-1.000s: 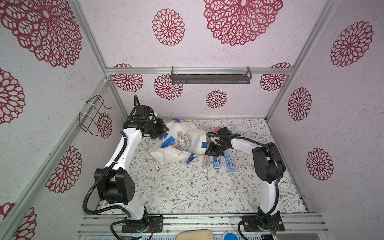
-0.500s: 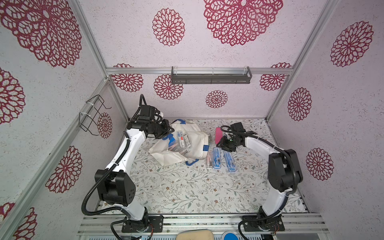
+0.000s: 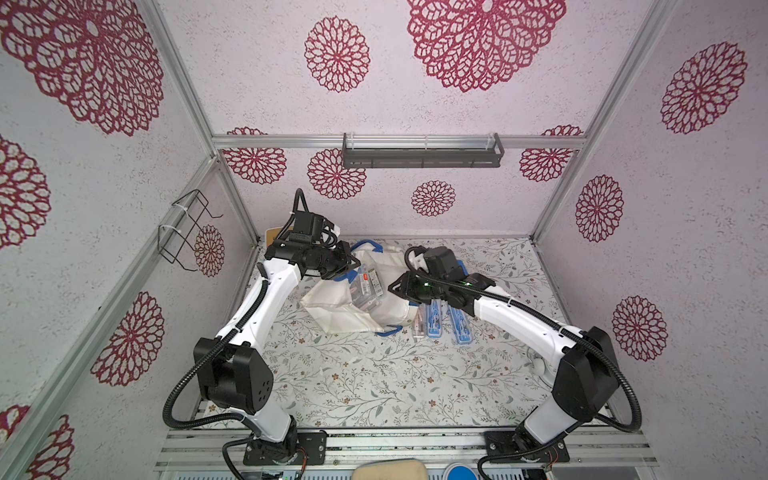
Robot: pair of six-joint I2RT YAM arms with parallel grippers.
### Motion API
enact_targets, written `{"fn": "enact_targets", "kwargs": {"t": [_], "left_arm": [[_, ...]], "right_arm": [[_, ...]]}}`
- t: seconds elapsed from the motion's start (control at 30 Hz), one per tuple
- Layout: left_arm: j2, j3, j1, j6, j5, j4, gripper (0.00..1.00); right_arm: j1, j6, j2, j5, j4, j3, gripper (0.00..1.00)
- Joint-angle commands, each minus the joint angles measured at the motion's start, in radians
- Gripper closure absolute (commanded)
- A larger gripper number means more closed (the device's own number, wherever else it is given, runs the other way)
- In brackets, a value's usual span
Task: Take out the compass set from the canvas bag
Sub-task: Place the compass set at the center of the board, then pick up the compass set from the canvas bag.
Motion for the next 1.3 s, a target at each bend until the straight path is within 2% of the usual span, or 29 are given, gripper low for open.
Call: {"fn": "enact_targets", "kwargs": {"t": [0.0, 0.07, 0.23, 0.4, 0.6, 0.83, 1.1, 1.27], "left_arm": [[-0.019, 0.020, -0.026, -0.011, 0.015, 0.024, 1.00], [-0.020, 0.018, -0.035, -0.013, 0.000, 0.013, 1.00], [-0.030, 0.009, -0.050, -0.014, -0.054, -0.010, 1.00], [-0.045, 0.005, -0.048, -0.003, -0.090, -0.025, 1.00], [-0.042, 0.009, -0.046, 0.003, -0.076, -0.031, 1.00], [-0.043, 0.002, -0.045, 0.014, -0.064, -0.032, 1.00], [-0.034, -0.006, -0.046, 0.017, -0.029, -0.029, 1.00], [-0.028, -0.003, -0.046, 0.024, -0.011, -0.028, 1.00]], "right_arm": [[0.023, 0.053, 0.051, 0.034, 0.060, -0.006, 0.71], [0.037, 0.076, 0.084, 0.041, 0.068, -0.007, 0.70], [0.039, 0.184, 0.178, 0.067, 0.100, 0.005, 0.57], [0.036, 0.295, 0.303, 0.096, 0.096, 0.117, 0.46], [0.030, 0.399, 0.427, 0.192, 0.013, 0.242, 0.37], [0.013, 0.500, 0.498, 0.239, -0.017, 0.243, 0.28], [0.014, 0.622, 0.589, 0.190, 0.253, 0.237, 0.24], [0.014, 0.649, 0.632, 0.149, 0.500, 0.226, 0.37]]}}
